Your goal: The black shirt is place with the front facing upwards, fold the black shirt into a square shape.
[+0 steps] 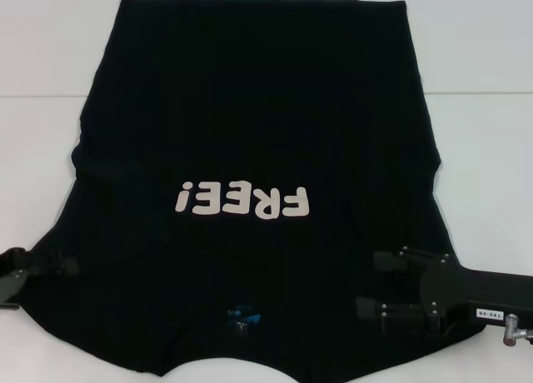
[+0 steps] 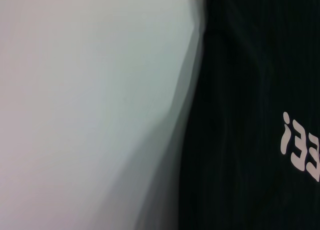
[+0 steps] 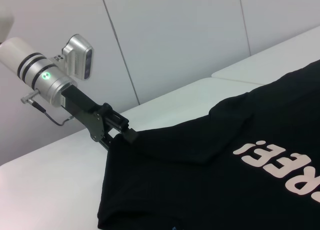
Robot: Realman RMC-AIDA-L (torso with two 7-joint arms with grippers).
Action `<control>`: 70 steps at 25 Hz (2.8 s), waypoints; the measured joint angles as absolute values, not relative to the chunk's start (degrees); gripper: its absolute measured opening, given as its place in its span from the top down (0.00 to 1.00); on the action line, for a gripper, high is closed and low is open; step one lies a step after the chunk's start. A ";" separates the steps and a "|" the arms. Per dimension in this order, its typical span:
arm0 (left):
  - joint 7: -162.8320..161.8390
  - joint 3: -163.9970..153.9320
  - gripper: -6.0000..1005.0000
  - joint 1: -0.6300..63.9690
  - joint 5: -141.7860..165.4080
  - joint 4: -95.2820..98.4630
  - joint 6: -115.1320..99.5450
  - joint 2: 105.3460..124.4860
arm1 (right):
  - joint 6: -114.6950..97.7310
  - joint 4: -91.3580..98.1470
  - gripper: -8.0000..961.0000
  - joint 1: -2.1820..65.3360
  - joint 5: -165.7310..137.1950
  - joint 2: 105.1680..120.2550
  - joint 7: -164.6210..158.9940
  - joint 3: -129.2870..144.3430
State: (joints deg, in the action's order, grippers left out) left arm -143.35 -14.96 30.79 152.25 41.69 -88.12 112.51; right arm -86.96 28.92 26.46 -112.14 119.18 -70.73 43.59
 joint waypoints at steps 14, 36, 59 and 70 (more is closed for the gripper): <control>-142.03 -14.74 0.44 30.38 151.73 42.65 -88.64 112.47 | -87.10 29.36 0.04 26.14 -112.14 119.02 -72.98 43.15; -139.81 -14.81 0.97 30.45 149.39 42.59 -89.09 112.54 | -102.89 44.67 0.04 27.75 -126.47 105.98 -134.66 42.02; -139.04 -14.48 0.97 30.40 148.62 42.27 -88.66 112.59 | -97.90 43.76 0.06 34.15 -142.83 109.18 -139.59 39.99; -138.95 -14.51 0.97 30.36 147.30 42.27 -88.59 112.59 | -94.64 40.69 0.07 34.60 -143.31 109.81 -139.10 40.70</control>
